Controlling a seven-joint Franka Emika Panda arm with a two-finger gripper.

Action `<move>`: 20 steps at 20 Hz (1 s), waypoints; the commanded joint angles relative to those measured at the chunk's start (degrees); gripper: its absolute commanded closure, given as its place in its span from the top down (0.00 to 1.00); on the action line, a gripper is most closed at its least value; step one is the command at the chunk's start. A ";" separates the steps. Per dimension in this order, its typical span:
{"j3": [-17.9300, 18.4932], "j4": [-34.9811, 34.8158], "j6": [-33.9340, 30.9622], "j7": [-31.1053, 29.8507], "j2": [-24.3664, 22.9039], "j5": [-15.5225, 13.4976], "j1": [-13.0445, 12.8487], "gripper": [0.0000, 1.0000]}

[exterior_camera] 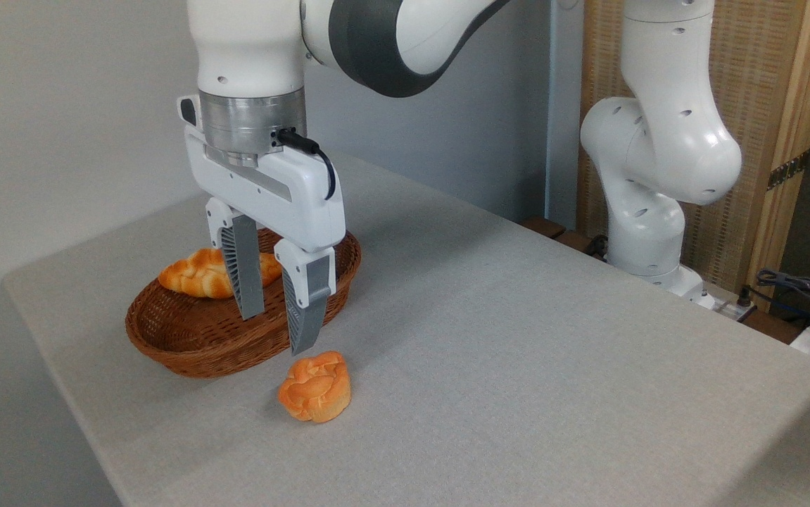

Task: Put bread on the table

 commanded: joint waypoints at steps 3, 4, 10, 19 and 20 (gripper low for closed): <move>-1.59 0.02 -0.23 0.00 0.10 -0.78 2.35 1.00; -1.77 0.02 -0.32 0.00 0.10 -0.78 2.44 1.00; -1.77 0.02 -0.32 -0.09 0.10 -0.78 2.26 1.00; -1.77 0.02 -0.32 -0.26 0.18 -0.78 2.17 1.00; -1.77 0.02 -0.41 -0.26 0.10 -0.78 2.17 1.00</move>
